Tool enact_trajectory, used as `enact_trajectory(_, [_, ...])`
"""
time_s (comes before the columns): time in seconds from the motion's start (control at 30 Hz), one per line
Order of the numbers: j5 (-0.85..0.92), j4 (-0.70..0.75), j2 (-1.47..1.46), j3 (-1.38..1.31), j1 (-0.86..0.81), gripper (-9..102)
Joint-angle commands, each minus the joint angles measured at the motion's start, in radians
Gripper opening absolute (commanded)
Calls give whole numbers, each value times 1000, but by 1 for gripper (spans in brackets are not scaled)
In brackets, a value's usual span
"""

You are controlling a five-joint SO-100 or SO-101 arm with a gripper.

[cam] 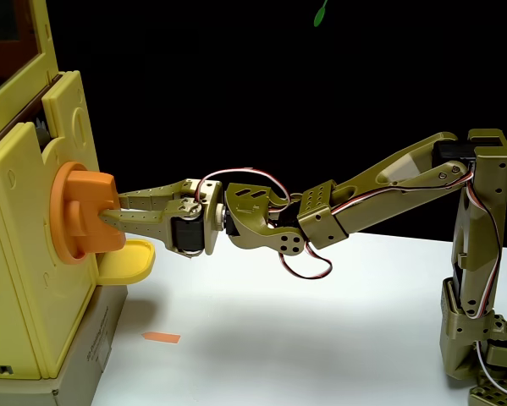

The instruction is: Turn the button of vending machine.

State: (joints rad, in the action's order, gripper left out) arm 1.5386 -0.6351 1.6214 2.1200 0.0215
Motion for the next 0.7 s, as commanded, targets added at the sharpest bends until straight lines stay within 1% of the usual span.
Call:
enact_trajectory(0.0, [5, 3, 11, -17, 31, -1])
enact_trajectory(0.17, [-44, 3, 11, -15, 34, -1])
enact_trajectory(0.27, [-126, 3, 14, -15, 34, -1])
enact_trajectory(0.33, [-216, 3, 21, -15, 34, -1])
enact_trajectory(0.4, [-328, -2, 31, -15, 29, -1])
enact_trajectory(0.5, [-545, -18, 52, -15, 15, -1])
enact_trajectory(0.67, [-999, -69, 80, -15, -6, -1])
